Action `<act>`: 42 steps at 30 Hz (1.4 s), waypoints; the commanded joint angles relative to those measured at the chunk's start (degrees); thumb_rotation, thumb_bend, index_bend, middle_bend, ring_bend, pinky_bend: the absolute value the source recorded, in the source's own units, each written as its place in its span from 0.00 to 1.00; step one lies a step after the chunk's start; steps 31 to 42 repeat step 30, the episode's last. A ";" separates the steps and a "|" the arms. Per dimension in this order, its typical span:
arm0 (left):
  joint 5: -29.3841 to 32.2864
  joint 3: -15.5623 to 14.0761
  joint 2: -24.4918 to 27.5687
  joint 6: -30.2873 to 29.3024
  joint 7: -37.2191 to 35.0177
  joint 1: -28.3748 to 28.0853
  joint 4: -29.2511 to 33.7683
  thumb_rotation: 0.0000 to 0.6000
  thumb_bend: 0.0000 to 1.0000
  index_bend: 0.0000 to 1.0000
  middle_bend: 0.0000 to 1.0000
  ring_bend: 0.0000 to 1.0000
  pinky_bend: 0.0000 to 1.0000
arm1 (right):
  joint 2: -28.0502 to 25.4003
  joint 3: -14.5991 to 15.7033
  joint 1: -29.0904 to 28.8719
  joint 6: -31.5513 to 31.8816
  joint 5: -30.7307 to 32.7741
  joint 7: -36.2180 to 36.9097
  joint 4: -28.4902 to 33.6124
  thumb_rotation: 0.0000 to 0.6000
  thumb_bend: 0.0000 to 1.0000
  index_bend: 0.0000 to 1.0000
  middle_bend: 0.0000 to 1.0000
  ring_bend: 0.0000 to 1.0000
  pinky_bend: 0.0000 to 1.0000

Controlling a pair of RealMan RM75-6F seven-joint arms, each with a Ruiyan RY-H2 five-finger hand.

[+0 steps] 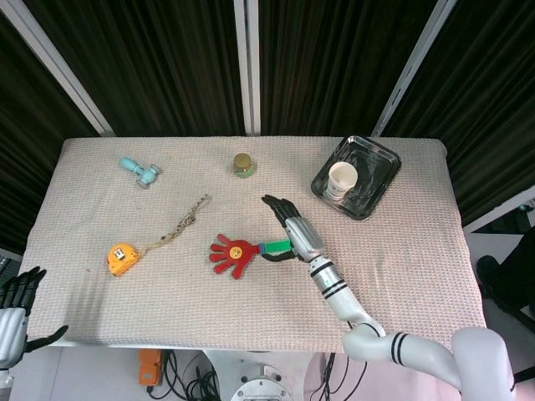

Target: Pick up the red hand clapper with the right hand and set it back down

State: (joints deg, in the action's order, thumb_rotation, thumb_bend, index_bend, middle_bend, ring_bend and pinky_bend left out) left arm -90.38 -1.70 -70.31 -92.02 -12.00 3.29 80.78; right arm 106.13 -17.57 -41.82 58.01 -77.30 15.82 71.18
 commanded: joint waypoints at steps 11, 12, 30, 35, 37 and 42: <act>-0.24 0.53 0.85 0.71 4.50 -0.97 2.08 1.00 0.03 0.05 0.03 0.00 0.02 | -29.69 13.22 21.41 24.08 -9.18 -29.67 20.13 1.00 0.06 0.00 0.00 0.00 0.00; -0.28 0.59 1.35 0.87 5.43 -1.14 2.70 1.00 0.03 0.05 0.03 0.00 0.02 | -30.78 14.16 23.19 25.62 -9.13 -29.66 20.05 1.00 0.06 0.00 0.00 0.00 0.00; 0.77 1.33 2.54 2.39 9.96 -2.33 3.87 1.00 0.03 0.05 0.03 0.00 0.02 | -33.98 18.69 35.83 31.03 -5.82 -24.91 14.33 1.00 0.08 0.00 0.00 0.00 0.00; 0.77 1.33 2.54 2.39 9.96 -2.33 3.87 1.00 0.03 0.05 0.03 0.00 0.02 | -33.98 18.69 35.83 31.03 -5.82 -24.91 14.33 1.00 0.08 0.00 0.00 0.00 0.00; 0.77 1.33 2.54 2.39 9.96 -2.33 3.87 1.00 0.03 0.05 0.03 0.00 0.02 | -33.98 18.69 35.83 31.03 -5.82 -24.91 14.33 1.00 0.08 0.00 0.00 0.00 0.00; 0.77 1.33 2.54 2.39 9.96 -2.33 3.87 1.00 0.03 0.05 0.03 0.00 0.02 | -33.98 18.69 35.83 31.03 -5.82 -24.91 14.33 1.00 0.08 0.00 0.00 0.00 0.00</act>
